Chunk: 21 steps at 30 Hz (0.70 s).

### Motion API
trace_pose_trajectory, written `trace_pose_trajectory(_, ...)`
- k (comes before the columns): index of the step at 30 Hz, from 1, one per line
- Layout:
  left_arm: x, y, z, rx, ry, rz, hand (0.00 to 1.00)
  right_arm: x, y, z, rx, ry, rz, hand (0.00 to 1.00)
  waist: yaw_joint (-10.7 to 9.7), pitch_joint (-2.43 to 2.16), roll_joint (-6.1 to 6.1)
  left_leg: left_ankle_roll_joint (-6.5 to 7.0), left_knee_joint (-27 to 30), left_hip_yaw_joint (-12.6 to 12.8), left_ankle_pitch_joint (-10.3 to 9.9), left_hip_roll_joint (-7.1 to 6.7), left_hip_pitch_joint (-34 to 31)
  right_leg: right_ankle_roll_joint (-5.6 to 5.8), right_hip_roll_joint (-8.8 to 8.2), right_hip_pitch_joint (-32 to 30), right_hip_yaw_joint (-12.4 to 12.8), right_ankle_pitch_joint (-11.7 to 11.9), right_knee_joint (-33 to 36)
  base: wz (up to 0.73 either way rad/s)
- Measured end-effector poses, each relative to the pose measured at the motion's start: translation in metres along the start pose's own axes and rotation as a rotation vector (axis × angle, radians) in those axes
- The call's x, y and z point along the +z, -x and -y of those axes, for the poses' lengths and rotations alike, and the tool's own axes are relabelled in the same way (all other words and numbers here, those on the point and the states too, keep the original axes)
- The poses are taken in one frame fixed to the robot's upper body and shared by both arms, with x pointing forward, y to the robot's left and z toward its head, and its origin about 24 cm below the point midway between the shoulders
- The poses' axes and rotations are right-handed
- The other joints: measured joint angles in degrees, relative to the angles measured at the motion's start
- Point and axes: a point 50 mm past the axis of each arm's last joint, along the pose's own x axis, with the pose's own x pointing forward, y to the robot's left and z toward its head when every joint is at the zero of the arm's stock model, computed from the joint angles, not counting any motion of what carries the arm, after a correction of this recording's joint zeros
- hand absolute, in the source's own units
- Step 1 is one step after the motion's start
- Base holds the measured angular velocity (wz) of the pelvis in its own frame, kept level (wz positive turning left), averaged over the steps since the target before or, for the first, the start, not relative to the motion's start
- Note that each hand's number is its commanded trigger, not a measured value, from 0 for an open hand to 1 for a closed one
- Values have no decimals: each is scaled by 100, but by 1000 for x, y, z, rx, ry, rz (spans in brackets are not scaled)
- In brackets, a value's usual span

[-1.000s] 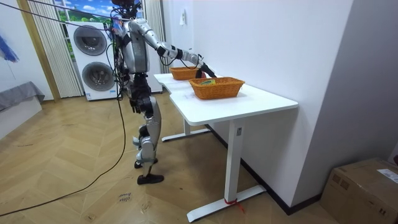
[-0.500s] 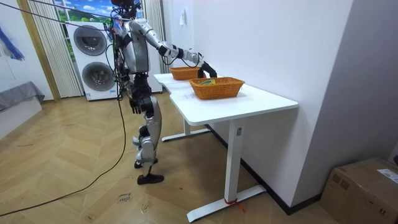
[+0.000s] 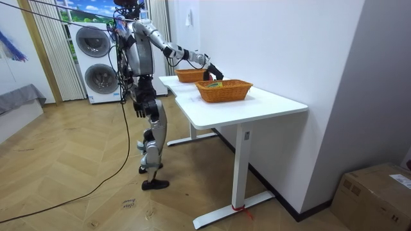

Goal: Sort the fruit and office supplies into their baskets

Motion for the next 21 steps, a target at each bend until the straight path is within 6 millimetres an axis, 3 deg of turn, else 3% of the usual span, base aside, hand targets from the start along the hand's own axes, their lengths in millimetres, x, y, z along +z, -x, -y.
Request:
trace_pose_trajectory(14,2,-1,-3,21,2,7,0,7,3,4,-15,7,35,100,-139,8,12,1,13,3,1,-13,3,-1,0,31,13,0,-65,0)
trace_pose_trajectory(17,4,0,-3,20,6,16,0,15,9,6,-16,17,80,100,-176,46,67,2,49,8,-1,-15,-10,0,-4,11,21,1,-66,0)
trace_pose_trajectory(21,10,0,-4,27,7,42,0,30,19,6,-10,40,158,100,-215,26,197,2,49,14,-1,-16,-3,0,-6,-8,22,1,-67,0)
